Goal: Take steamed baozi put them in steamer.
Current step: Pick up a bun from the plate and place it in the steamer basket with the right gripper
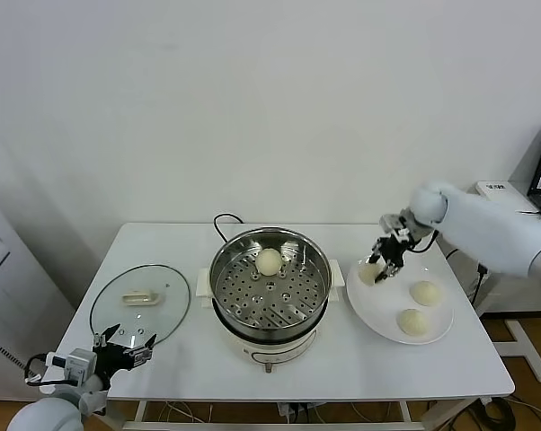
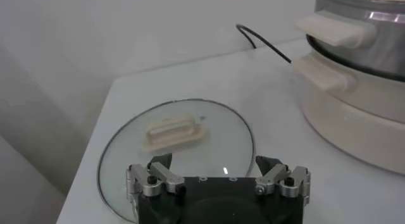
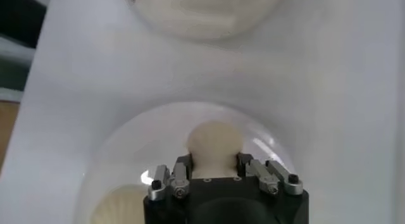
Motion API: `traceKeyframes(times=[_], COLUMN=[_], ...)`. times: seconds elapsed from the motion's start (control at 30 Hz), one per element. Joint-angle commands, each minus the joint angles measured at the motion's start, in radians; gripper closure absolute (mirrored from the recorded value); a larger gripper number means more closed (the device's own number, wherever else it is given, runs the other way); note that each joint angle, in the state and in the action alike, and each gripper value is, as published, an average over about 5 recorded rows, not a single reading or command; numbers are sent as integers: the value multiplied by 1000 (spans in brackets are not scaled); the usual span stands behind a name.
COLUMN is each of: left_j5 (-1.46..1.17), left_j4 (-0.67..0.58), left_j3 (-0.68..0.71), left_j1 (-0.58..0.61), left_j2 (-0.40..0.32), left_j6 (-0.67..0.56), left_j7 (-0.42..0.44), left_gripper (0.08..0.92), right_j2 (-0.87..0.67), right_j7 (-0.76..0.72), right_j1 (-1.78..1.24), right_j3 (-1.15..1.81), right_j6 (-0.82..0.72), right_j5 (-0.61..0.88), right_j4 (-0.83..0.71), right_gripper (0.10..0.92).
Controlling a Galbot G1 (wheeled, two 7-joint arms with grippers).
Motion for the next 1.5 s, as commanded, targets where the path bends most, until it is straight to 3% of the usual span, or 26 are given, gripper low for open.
traceKeyframes(times=[0.03, 0.33, 0.73, 0.97, 1.5], left_j5=[1, 8, 22, 30, 31], left_j4=[-2, -3, -8, -12, -8], left_j3=[0, 6, 4, 2, 4], left_j1=[1, 2, 10, 15, 17], left_j2=[1, 4, -6, -12, -14], left_j6=[0, -2, -1, 0, -3], left_j7=[0, 0, -1, -2, -2], left_gripper=[177, 177, 177, 177, 177], right_j2=[-35, 2, 144, 245, 363], right_j7=[-6, 59, 327, 484, 595], right_j1=[328, 464, 360, 265, 109], right_j3=[-238, -288, -222, -187, -168], right_j6=[-122, -263, -434, -511, -552], right_j5=[256, 454, 664, 711, 718], right_j4=[203, 345, 458, 458, 410], right_gripper=[584, 584, 584, 584, 584])
